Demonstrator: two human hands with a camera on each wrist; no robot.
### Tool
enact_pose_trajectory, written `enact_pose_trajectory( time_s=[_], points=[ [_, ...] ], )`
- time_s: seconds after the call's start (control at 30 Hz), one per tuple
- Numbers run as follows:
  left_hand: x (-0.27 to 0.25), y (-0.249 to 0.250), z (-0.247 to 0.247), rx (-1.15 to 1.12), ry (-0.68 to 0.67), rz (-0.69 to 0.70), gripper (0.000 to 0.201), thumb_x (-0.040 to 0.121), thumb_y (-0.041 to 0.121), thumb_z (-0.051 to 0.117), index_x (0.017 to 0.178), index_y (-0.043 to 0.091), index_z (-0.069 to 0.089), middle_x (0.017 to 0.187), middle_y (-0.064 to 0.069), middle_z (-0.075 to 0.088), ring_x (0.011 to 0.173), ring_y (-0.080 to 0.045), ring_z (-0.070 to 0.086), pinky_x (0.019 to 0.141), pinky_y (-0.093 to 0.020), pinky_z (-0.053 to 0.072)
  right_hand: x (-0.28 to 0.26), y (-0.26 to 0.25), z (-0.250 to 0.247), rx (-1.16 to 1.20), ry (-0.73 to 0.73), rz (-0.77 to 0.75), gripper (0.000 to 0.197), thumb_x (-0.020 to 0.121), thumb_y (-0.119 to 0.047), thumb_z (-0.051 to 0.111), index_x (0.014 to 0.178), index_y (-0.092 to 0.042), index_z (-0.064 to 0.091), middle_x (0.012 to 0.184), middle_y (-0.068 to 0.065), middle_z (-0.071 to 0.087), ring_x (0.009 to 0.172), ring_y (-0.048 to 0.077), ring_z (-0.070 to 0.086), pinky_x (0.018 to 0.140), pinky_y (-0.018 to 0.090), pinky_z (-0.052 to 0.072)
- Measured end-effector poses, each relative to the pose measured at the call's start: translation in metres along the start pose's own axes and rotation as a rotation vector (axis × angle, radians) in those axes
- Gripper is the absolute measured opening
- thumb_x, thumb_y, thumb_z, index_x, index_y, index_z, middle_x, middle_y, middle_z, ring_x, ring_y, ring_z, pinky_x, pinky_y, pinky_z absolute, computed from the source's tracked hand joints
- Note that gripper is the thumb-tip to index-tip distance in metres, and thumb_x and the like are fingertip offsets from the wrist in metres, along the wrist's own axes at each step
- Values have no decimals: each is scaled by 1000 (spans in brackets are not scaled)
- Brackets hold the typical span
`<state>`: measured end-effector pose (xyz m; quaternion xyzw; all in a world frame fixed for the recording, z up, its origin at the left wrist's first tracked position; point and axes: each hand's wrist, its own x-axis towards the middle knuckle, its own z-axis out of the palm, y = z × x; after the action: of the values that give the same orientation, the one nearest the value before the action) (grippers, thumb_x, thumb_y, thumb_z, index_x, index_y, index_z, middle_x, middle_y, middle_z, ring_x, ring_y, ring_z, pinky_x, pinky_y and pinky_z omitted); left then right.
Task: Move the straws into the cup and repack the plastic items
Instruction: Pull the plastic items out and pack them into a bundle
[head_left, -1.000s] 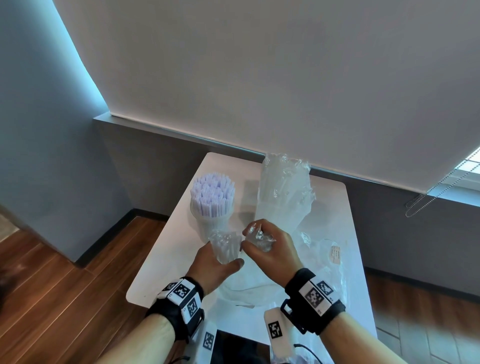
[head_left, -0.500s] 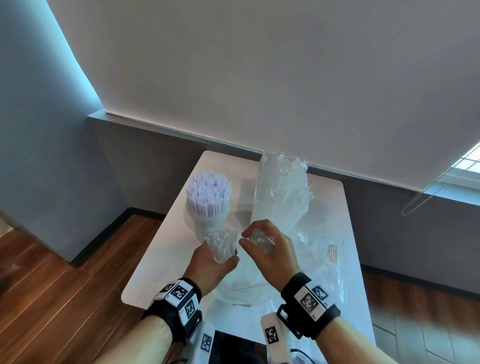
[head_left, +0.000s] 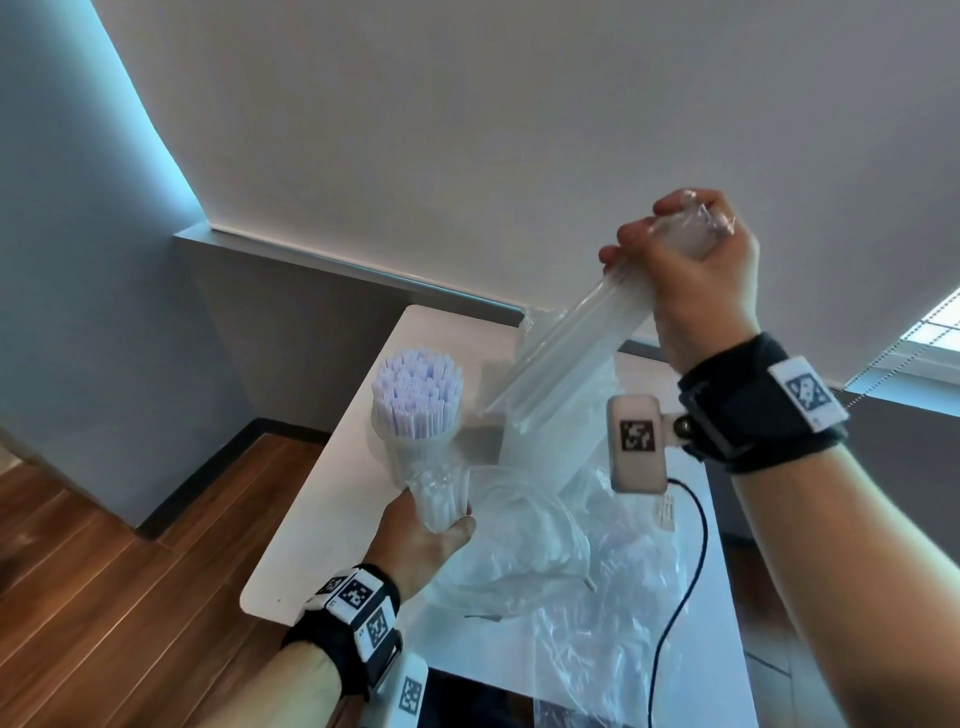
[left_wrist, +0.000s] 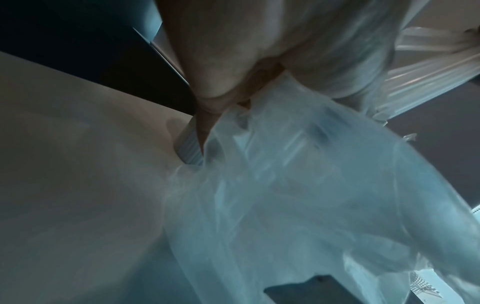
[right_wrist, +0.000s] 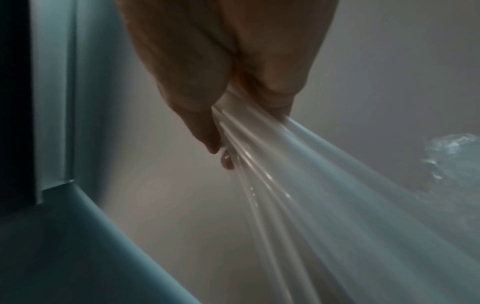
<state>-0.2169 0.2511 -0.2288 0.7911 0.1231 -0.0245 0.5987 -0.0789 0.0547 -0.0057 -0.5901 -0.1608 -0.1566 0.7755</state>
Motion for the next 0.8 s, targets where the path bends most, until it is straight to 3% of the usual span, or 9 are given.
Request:
enact_pose_trajectory(
  time_s=[0.17,0.43,0.57,0.7,0.77,0.8],
  points=[
    [1,0,0,-1,-3,2,16,78,18,79,89,20,68,81,8,72,76,0,67,72,-17,49,23,8,-7,-152,-14,-42,32,75,15,64,92,-7,49,74,18,57,65,30,60,65,45,52],
    [0,0,0,1,-8,15,15,78,17,78,89,20,68,81,9,72,77,-1,67,72,-16,49,17,33,-8,-426,-150,-183,29,76,3,72,94,-11,55,83,9,62,77,31,65,76,54,57],
    [-1,2,0,-12,-4,12,14,79,16,78,88,19,68,81,7,72,75,-2,67,71,-15,49,-6,69,-6,-517,-188,-121,27,76,-4,77,93,-14,58,87,1,65,80,13,63,80,37,54],
    [-1,0,-1,-31,-20,5,16,80,16,77,93,17,67,83,8,71,77,1,67,67,-8,47,-26,96,-14,-856,-305,-55,15,75,-29,77,85,-26,67,105,-10,62,93,-9,54,85,11,39],
    [-1,-1,-1,-30,-21,-2,17,80,18,77,94,18,67,83,10,71,78,2,67,67,-8,47,-24,94,-17,-915,-343,-88,17,76,-23,77,90,-24,69,110,-9,59,92,-7,53,86,5,35],
    [-1,-1,-2,-32,-19,-6,18,80,18,77,94,18,67,83,10,71,78,2,67,69,-9,47,-23,91,-17,-934,-372,-135,22,76,-17,78,96,-22,69,112,-8,58,94,-2,54,88,8,37]
  ],
)
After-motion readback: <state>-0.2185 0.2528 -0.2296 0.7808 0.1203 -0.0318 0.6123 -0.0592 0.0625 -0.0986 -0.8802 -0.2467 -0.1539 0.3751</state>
